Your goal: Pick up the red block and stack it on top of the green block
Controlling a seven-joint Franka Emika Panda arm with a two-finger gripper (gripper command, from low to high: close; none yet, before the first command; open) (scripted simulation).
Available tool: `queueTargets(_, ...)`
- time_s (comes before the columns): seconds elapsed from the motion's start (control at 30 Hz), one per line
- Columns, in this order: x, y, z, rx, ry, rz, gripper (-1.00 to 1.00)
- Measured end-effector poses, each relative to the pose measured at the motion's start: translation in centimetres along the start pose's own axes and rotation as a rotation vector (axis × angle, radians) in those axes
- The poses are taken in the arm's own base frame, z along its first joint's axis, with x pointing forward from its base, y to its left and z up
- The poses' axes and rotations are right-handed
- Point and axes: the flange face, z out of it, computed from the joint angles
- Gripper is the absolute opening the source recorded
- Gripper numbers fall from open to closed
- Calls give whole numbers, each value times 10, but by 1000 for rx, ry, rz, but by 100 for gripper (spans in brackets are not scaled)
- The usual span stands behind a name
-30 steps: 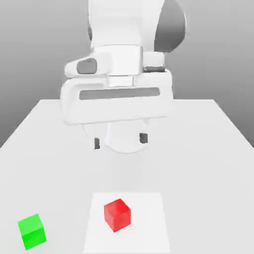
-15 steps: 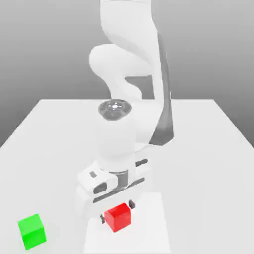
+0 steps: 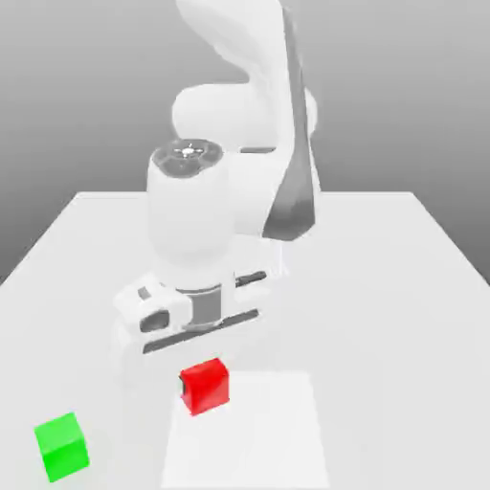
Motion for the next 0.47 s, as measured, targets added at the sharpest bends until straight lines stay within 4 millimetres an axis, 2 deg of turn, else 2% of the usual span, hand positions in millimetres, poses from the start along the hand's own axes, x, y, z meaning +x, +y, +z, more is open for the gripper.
queueTargets(0.2,57,94,-23,1,8,273,-100)
queueTargets(0.27,64,107,-9,1,11,304,-100)
queueTargets(0.33,65,110,16,1,12,312,-100)
queueTargets(0.37,65,111,29,1,12,314,100)
queueTargets(0.47,65,111,29,1,11,314,100)
